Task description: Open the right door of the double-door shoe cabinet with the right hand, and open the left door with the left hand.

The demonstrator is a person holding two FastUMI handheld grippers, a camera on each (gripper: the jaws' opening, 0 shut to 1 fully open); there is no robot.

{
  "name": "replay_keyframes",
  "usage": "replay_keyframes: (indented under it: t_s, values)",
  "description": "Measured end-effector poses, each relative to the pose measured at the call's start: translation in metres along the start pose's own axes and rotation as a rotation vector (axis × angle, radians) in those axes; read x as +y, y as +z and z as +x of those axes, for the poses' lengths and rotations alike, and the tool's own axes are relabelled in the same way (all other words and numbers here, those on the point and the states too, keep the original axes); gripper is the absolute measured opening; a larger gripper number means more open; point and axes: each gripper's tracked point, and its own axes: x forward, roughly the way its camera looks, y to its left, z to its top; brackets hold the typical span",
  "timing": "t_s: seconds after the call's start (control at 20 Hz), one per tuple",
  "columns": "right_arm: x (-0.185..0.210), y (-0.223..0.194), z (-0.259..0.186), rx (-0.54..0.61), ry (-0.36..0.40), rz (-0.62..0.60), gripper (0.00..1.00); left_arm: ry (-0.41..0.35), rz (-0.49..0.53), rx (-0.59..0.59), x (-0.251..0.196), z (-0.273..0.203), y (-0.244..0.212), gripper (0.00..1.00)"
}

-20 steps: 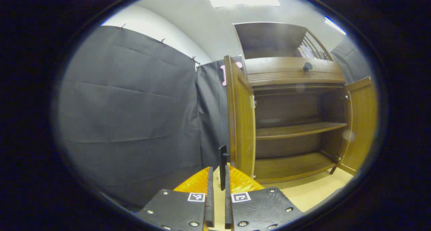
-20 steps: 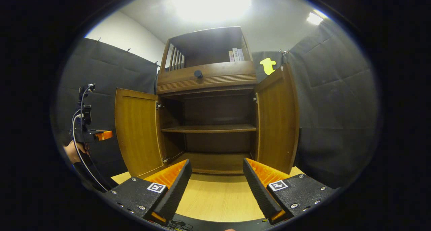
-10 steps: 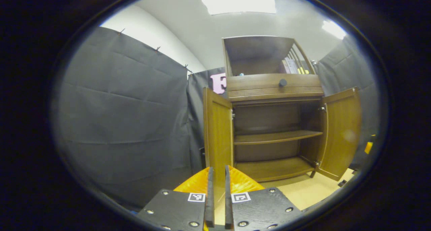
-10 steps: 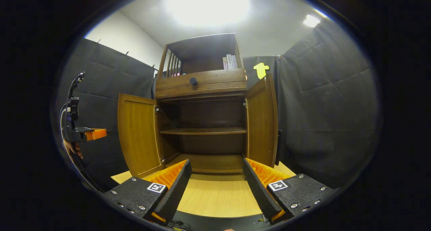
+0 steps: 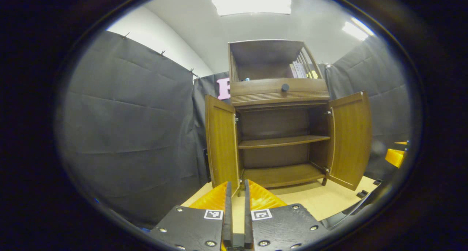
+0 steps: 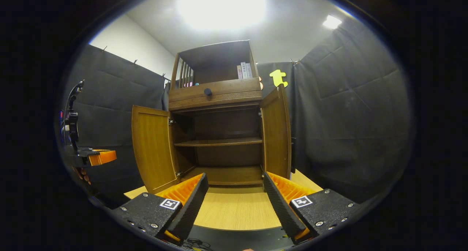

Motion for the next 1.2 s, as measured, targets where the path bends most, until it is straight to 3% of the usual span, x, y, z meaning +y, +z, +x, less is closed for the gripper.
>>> replay_keyframes:
  t_s: [0.35, 0.55, 0.65, 0.8, 1.2]
  values:
    - [-0.001, -0.002, -0.014, -0.002, -0.015, 0.008, 0.94, -0.057, 0.013, -0.002, -0.016, -0.022, -0.006, 0.19]
    - [0.0, -0.003, -0.017, 0.003, -0.018, 0.01, 0.94, -0.062, -0.008, -0.007, -0.014, -0.029, -0.005, 0.65]
    - [0.001, -0.002, -0.017, 0.0, -0.015, 0.012, 0.94, -0.051, -0.007, -0.016, -0.011, -0.03, -0.003, 0.65]
    - [0.002, 0.0, -0.017, -0.004, -0.017, 0.006, 0.94, -0.024, -0.009, -0.028, -0.003, -0.031, 0.0, 1.0]
    - [0.006, 0.0, -0.012, -0.005, -0.009, 0.005, 0.94, 0.006, 0.016, -0.028, 0.001, -0.032, -0.001, 1.0]
